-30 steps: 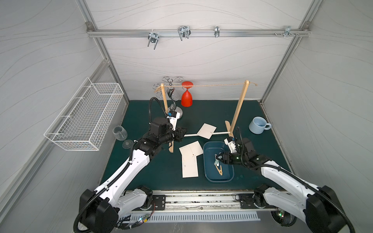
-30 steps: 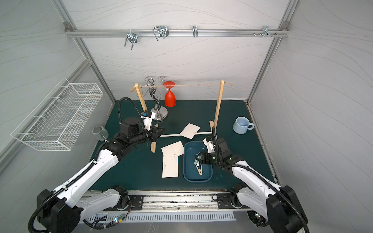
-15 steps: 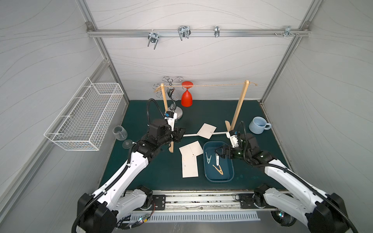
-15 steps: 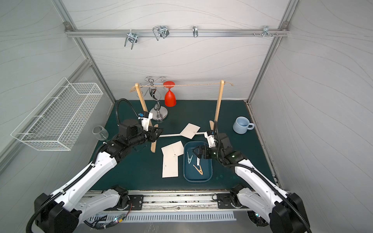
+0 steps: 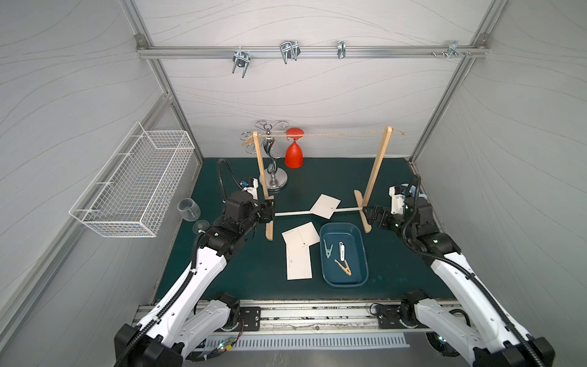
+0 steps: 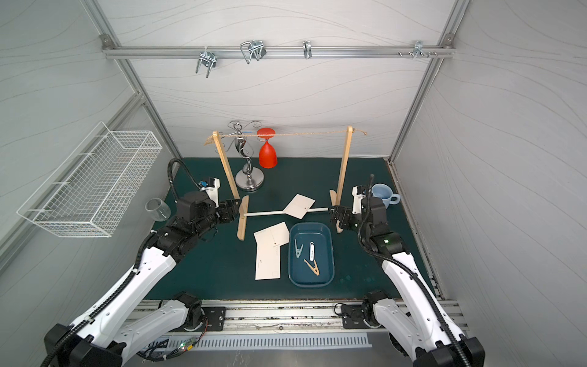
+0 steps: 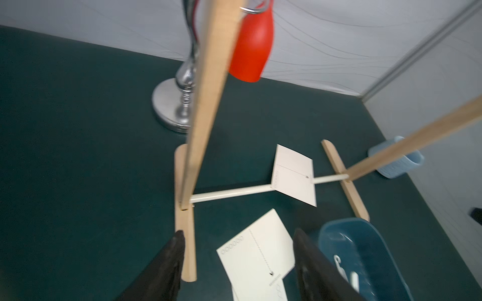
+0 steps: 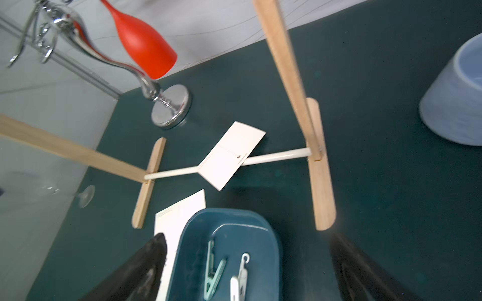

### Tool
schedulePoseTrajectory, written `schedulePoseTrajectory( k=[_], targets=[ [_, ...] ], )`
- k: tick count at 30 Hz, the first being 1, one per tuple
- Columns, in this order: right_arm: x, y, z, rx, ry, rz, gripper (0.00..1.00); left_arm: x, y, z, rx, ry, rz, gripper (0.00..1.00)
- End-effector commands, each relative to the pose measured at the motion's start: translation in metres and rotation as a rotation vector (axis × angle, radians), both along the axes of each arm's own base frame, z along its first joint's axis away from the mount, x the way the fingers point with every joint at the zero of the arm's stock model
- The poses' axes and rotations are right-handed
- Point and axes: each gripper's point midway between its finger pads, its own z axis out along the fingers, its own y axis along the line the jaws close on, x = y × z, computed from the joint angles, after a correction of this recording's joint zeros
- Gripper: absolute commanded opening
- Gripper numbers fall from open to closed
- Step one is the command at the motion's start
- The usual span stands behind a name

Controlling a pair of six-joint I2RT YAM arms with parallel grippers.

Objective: Remove the postcards from the strings
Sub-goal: Reset both arms

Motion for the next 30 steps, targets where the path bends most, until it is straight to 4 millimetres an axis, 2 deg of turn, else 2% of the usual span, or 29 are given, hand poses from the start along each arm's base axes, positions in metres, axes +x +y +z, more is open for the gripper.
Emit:
schedulePoseTrajectory(
  k=[1,6,10,14,20,26,30],
  targets=[
    [0.025,-0.028,-0.002,-0.142,-0.058,-0.131,0.98,0.014,0.043,-0.007,0.023,0.009,0.219,0.66],
    [0.043,-0.058,-0.016,-0.272,-0.107,-0.268,0.99,0.023,0.069,-0.014,0.134,-0.039,0.330,0.66],
    [0.051,-0.072,-0.023,-0.324,-0.162,-0.320,0.99,0.035,0.073,-0.019,0.214,-0.071,0.321,0.66],
    [0.059,-0.080,-0.034,-0.389,-0.175,-0.322,0.99,0.048,0.081,-0.037,0.319,-0.089,0.311,0.66],
    [0.069,-0.098,-0.059,-0.463,-0.140,-0.327,0.99,0.055,0.109,-0.062,0.369,-0.086,0.358,0.66],
    [0.077,-0.109,-0.076,-0.432,-0.163,-0.330,0.99,0.063,0.108,-0.084,0.397,-0.211,0.318,0.66],
    [0.083,-0.110,-0.089,-0.445,-0.150,-0.315,0.99,0.064,0.112,-0.102,0.443,-0.183,0.303,0.66]
  ],
)
